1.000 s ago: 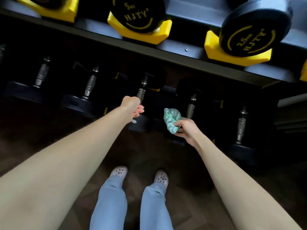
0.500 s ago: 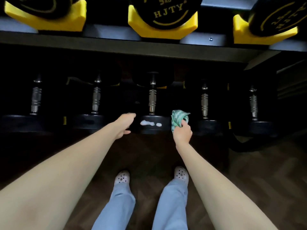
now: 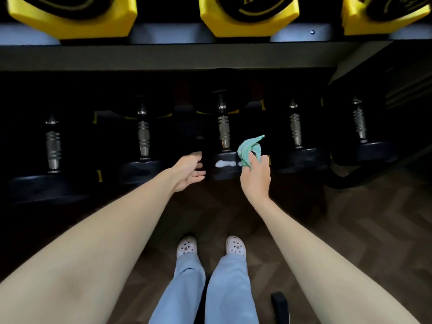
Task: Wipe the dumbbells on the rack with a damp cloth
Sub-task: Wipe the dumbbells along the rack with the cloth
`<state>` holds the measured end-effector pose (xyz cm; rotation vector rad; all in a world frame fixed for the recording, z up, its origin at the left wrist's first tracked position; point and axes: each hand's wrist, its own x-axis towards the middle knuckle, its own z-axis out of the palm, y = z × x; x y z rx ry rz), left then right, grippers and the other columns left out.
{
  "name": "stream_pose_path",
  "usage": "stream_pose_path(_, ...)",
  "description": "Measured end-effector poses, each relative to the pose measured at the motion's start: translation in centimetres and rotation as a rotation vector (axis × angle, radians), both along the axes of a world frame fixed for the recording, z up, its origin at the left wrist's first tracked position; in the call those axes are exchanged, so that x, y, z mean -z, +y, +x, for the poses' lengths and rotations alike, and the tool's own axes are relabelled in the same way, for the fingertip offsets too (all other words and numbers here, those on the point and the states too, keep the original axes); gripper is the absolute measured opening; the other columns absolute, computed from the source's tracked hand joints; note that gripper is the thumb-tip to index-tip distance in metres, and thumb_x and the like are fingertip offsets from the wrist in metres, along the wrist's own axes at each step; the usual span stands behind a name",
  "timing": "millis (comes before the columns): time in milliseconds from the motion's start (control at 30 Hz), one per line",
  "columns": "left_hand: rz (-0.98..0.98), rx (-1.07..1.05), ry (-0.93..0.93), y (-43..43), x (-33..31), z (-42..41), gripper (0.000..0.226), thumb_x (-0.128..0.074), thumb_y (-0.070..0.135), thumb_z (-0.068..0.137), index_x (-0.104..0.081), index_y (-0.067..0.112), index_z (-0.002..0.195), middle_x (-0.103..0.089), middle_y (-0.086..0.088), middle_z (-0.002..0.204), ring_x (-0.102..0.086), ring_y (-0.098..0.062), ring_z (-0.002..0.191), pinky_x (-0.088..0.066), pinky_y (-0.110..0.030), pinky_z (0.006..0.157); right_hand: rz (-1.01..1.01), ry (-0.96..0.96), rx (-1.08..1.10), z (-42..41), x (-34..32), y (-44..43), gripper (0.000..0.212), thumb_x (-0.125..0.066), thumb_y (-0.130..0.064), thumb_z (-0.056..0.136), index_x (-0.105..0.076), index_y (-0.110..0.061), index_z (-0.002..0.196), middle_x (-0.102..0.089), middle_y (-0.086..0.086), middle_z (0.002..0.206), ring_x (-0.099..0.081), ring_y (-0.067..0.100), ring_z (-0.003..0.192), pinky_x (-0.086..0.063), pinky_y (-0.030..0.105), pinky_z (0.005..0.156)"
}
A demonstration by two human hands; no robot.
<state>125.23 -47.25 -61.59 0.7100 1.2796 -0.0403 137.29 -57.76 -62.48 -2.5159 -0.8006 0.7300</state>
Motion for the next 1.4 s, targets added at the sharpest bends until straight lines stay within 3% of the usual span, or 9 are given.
stream_pose_path(333, -0.060, -0.130, -0.035, -0.2, -0.6, -0.3, 0.049, -0.026, 0.020, 0.104, -0.011, 0.012, 0.150, -0.024, -0.023, 0.151, -0.029, -0.038, 0.138, -0.032, -0.044, 0.111, -0.124, -0.114, -0.497, -2.2, -1.6, 2.1, 0.043, -0.040, -0.007, 0.095, -0.043, -0.012, 0.138, -0.032, 0.007, 0.139, -0.041, 0.023, 0.110, -0.038, 0.027, 0.094)
stream_pose_path(567, -0.017, -0.161, 0.062, 0.3, -1.1, -1.4, 0.046, -0.024, 0.022, 0.104, -0.021, 0.005, 0.146, -0.031, -0.028, 0.146, -0.042, -0.037, 0.130, -0.038, -0.041, 0.105, -0.335, -0.035, -0.871, -3.1, -1.8, 3.6, 0.036, -0.041, -0.008, 0.093, -0.054, -0.005, 0.127, -0.046, 0.010, 0.122, -0.043, 0.022, 0.093, -0.038, 0.029, 0.076)
stream_pose_path(667, -0.015, -0.178, 0.087, 0.8, -1.3, -1.8, 0.049, -0.025, 0.023, 0.104, -0.013, 0.006, 0.149, -0.029, -0.029, 0.147, -0.038, -0.038, 0.133, -0.037, -0.042, 0.107, -0.501, 0.097, -0.779, -2.8, -2.6, 4.2, 0.027, -0.040, -0.008, 0.094, -0.057, 0.000, 0.113, -0.052, 0.013, 0.109, -0.048, 0.024, 0.088, -0.039, 0.031, 0.076)
stream_pose_path(767, -0.007, -0.207, 0.087, 1.4, -1.7, -2.0, 0.050, -0.026, 0.022, 0.104, -0.012, 0.007, 0.149, -0.032, -0.031, 0.144, -0.039, -0.038, 0.132, -0.039, -0.042, 0.106, -0.569, 0.395, -0.485, -0.9, -3.2, 3.8, 0.017, -0.038, 0.002, 0.090, -0.048, -0.001, 0.075, -0.046, 0.013, 0.103, -0.045, 0.020, 0.074, -0.038, 0.022, 0.066)
stream_pose_path(833, -0.017, -0.237, 0.066, 1.7, -1.9, -2.1, 0.048, -0.027, 0.022, 0.104, -0.016, 0.006, 0.148, -0.034, -0.031, 0.143, -0.041, -0.038, 0.130, -0.041, -0.042, 0.104, -0.402, 0.735, -0.132, 0.6, -3.5, 2.6, 0.013, -0.040, 0.008, 0.078, -0.050, 0.005, 0.086, -0.051, 0.014, 0.116, -0.053, 0.022, 0.083, -0.043, 0.021, 0.064)
stream_pose_path(967, -0.061, -0.132, -0.048, 2.1, -2.5, -2.1, 0.043, -0.034, 0.026, 0.102, -0.038, 0.004, 0.139, -0.045, -0.025, 0.137, -0.048, -0.037, 0.123, -0.047, -0.041, 0.092, -0.079, 1.260, 0.304, 2.4, -4.9, 1.1, 0.050, -0.034, 0.003, 0.074, -0.053, 0.002, 0.120, -0.060, 0.016, 0.110, -0.063, 0.025, 0.089, -0.054, 0.028, 0.059)
stream_pose_path(1167, -0.093, 0.190, -0.220, 2.5, -5.1, -0.8, 0.029, -0.055, 0.026, 0.093, -0.061, 0.005, 0.110, -0.067, -0.011, 0.105, -0.065, -0.022, 0.097, -0.055, -0.032, 0.079, 0.053, 1.392, 0.329, 3.0, -7.0, 0.8, 0.040, -0.032, 0.000, 0.079, -0.056, -0.004, 0.111, -0.059, 0.013, 0.101, -0.060, 0.021, 0.085, -0.052, 0.026, 0.058)
stream_pose_path(1267, 0.114, 0.182, -0.162, 2.4, -5.4, 0.6, 0.007, -0.058, 0.016, 0.091, -0.062, 0.010, 0.094, -0.065, -0.007, 0.098, -0.065, -0.016, 0.086, -0.057, -0.026, 0.066, 0.093, 1.438, 0.361, 3.8, -7.2, 0.9, 0.028, -0.035, -0.001, 0.081, -0.054, -0.006, 0.101, -0.056, 0.011, 0.099, -0.057, 0.017, 0.080, -0.048, 0.024, 0.061)
stream_pose_path(1400, 0.500, 0.056, -0.058, 2.3, -4.9, 2.4, 0.015, -0.054, 0.018, 0.094, -0.054, 0.015, 0.079, -0.060, -0.005, 0.087, -0.061, -0.015, 0.078, -0.055, -0.025, 0.065, 0.093, 1.379, 0.468, 4.9, -6.8, 1.1, 0.012, -0.044, 0.000, 0.089, -0.054, -0.005, 0.092, -0.056, 0.013, 0.097, -0.056, 0.017, 0.079, -0.051, 0.021, 0.058)
